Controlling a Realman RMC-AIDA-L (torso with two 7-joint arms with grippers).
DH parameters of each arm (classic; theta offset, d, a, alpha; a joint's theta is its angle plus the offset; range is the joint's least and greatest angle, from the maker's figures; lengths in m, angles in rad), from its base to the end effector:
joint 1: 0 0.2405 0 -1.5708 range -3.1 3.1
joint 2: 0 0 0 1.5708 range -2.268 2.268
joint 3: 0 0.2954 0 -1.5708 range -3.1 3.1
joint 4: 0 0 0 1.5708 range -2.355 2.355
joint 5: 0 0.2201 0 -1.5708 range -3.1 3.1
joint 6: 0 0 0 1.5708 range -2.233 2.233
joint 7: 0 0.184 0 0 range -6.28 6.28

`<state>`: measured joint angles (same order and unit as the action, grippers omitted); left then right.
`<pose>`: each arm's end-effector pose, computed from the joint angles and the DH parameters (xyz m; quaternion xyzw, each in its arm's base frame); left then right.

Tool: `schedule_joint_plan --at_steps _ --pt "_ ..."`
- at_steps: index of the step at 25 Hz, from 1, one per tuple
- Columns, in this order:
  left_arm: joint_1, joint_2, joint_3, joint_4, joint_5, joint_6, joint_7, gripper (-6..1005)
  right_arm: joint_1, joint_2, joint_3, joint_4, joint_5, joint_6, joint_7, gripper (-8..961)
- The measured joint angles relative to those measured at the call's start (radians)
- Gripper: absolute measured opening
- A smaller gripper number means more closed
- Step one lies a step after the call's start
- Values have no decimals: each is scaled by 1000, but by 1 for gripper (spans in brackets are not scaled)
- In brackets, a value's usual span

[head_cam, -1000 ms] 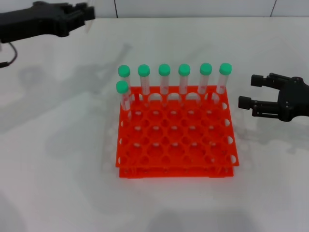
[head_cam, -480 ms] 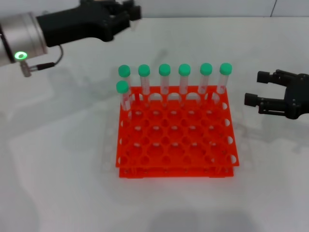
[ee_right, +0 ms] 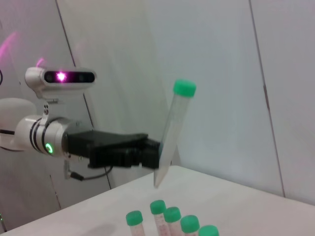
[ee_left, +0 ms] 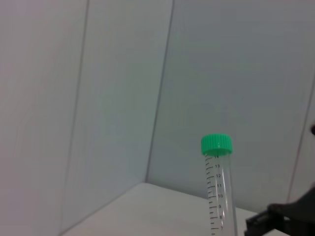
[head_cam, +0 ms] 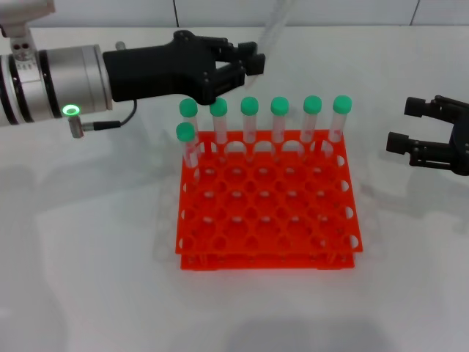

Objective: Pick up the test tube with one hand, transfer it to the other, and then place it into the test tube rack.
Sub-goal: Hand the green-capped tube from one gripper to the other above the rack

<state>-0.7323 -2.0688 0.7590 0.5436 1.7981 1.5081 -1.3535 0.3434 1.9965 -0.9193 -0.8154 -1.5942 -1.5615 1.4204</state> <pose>-0.1889 0.4225 -0.0599 -0.9300 -0.1440 -0.3209 0.1072 0.2869 0.3549 0.0088 -0.9126 0.1909 0.3092 0.1872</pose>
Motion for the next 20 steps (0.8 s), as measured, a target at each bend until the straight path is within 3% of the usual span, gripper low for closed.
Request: schedule_joint_plan --at_steps 10,20 --pt "3 -4 74 -20 8 13 9 185 -17 4 10 -25 2 -8 0 844" --pt "6 -5 86 -40 16 16 9 185 -17 7 37 -49 3 -55 3 844"
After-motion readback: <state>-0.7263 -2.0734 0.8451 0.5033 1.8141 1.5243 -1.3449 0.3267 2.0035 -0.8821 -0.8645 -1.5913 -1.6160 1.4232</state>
